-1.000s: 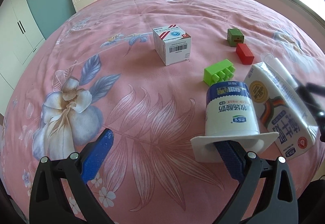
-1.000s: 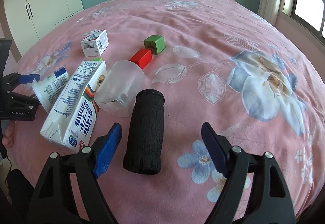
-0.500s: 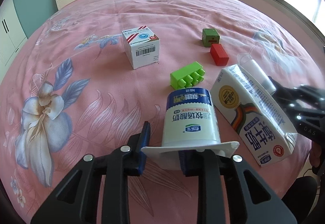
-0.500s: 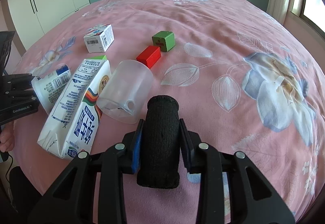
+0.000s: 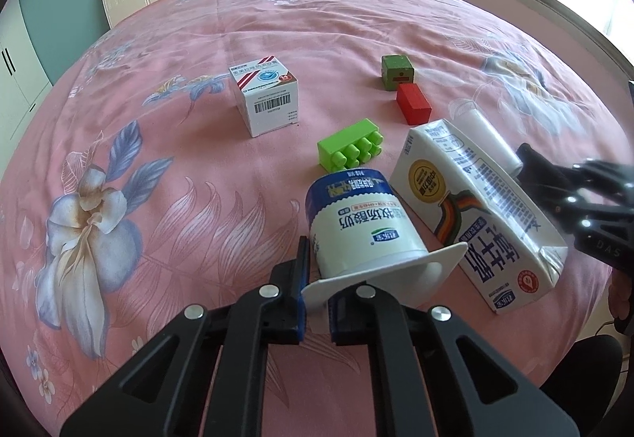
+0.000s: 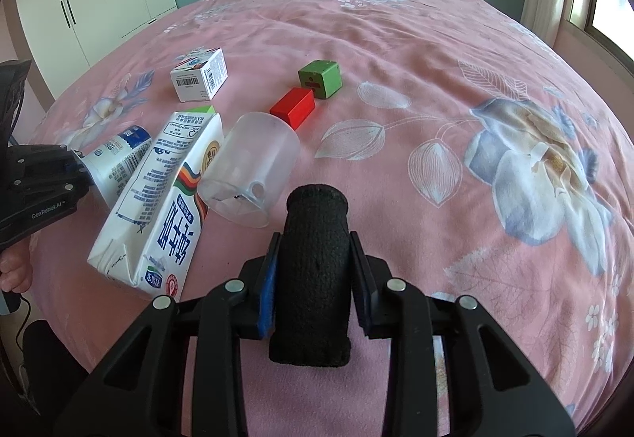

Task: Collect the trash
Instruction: 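Grasp the white yogurt cup with left tool while right tool grasps black foam tube, then carry the yogurt cup and foam tube with both tools over the trash bin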

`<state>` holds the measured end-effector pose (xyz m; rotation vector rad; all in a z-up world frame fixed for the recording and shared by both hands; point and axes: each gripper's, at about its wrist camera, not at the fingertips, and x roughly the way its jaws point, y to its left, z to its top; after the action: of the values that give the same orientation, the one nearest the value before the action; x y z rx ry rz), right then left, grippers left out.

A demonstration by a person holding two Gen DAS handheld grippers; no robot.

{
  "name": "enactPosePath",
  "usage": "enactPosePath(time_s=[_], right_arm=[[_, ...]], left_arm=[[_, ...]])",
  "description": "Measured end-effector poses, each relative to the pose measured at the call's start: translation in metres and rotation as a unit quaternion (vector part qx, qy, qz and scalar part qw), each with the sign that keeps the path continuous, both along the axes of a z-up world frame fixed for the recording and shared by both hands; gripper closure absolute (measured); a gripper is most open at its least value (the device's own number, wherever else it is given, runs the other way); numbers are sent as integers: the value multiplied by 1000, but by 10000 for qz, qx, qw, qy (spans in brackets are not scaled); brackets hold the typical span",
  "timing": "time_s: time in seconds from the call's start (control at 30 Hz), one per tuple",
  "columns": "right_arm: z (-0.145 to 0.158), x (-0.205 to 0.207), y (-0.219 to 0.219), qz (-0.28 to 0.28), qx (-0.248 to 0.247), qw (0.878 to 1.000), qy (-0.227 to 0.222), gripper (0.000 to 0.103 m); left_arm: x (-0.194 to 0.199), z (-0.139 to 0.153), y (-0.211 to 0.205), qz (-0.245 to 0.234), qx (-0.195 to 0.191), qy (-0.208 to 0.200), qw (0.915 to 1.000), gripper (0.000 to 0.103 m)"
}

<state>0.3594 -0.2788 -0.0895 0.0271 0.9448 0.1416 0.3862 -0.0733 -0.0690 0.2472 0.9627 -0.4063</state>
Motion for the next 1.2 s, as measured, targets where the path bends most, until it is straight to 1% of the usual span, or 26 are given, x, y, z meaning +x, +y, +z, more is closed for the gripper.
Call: enactPosePath(time_s=[0.2, 0.27, 0.43, 0.63, 0.73, 0.87, 1.2], right_arm=[[4, -7, -3, -83, 96, 9999, -2, 70], [4, -10, -4, -87, 214, 9997, 6, 70], [8, -16, -4, -154, 334, 9993, -29, 70], [18, -27, 0, -79, 328, 9993, -139, 70], [26, -36, 1, -73, 250, 9993, -251, 70], [44, -52, 1, -65, 191, 9985, -505, 70], [85, -97, 8, 193, -78, 9951, -968, 70]], left_arm=[[-7, 3, 6, 64, 40, -36, 10000, 93], [-9, 4, 9, 104, 54, -53, 9999, 93], [-17, 10, 15, 117, 69, -100, 9999, 93], [-27, 22, 25, 186, 26, -188, 9996, 93], [-34, 29, 31, 194, -9, -257, 9995, 93], [-46, 39, 38, 214, -36, -351, 9991, 93], [-78, 59, 50, 181, -150, -513, 9984, 93]])
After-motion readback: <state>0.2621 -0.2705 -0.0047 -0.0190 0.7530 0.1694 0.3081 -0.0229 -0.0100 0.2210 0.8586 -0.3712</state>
